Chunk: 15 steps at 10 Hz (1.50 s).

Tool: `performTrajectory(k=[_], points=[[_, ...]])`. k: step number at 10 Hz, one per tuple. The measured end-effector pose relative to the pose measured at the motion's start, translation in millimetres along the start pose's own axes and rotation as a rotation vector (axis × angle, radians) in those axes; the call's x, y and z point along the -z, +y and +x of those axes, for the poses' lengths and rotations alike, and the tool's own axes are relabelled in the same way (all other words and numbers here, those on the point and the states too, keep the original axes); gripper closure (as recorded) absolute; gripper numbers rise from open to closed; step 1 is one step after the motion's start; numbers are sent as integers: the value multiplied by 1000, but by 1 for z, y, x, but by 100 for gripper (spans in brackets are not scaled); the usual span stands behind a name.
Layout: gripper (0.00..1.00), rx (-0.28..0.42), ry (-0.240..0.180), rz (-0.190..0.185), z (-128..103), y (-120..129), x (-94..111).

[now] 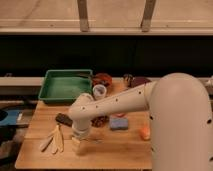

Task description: Place fork in purple bowl

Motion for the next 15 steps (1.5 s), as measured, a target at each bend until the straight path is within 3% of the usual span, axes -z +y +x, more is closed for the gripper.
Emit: performTrajectory(k=[6, 11, 13, 15], points=[[30, -9, 3, 5, -2, -3, -4], [31, -18, 35, 9, -3, 1, -12], [42, -21, 39, 12, -3, 1, -12], [64, -22, 39, 12, -1, 0, -11]])
